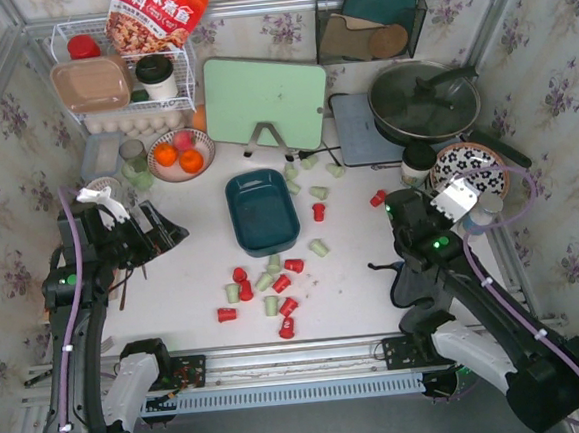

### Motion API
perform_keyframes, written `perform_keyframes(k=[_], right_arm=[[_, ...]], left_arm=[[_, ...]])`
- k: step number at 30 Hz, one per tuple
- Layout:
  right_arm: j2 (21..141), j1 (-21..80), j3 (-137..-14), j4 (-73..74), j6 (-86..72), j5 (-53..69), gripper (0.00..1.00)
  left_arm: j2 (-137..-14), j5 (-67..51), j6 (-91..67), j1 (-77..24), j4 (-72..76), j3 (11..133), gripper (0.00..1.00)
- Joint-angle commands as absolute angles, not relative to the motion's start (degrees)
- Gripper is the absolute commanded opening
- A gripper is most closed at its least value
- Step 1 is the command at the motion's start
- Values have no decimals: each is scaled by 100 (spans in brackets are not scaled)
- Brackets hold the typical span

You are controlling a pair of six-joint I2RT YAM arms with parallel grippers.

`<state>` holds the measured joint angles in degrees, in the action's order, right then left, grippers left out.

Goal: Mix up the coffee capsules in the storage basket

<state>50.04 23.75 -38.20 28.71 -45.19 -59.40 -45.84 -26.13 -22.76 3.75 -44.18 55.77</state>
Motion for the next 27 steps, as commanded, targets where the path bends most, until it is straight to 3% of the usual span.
perform_keyframes(k=[1,6,14,17,19,21,27], right_arm=[[5534,2233,-4174,4698,-7096,-5618,0],[6746,2198,-4239,5656,-8892,-4728,0],[8191,1785,-4185,6576,-10365,-4744,0],[8316,1711,-4126,6445,-10262,-4781,21],[8324,1705,-4144,6366,-10148,-4815,54],[8294,1705,-4185,6296,-9977,-4865,72],[8048,1705,-4493,6836,-10023,-5299,96]], left_arm=[[-4584,-2698,-2320,387,-4303,5566,99],[-4575,-2697,-2322,384,-4295,5572,99],[-4583,-2699,-2329,383,-4293,5557,99],[-4602,-2714,-2338,386,-4285,5559,99],[-4621,-2716,-2340,386,-4289,5554,99],[-4631,-2716,-2338,383,-4287,5546,99],[-4673,-2685,-2338,381,-4279,5542,99]])
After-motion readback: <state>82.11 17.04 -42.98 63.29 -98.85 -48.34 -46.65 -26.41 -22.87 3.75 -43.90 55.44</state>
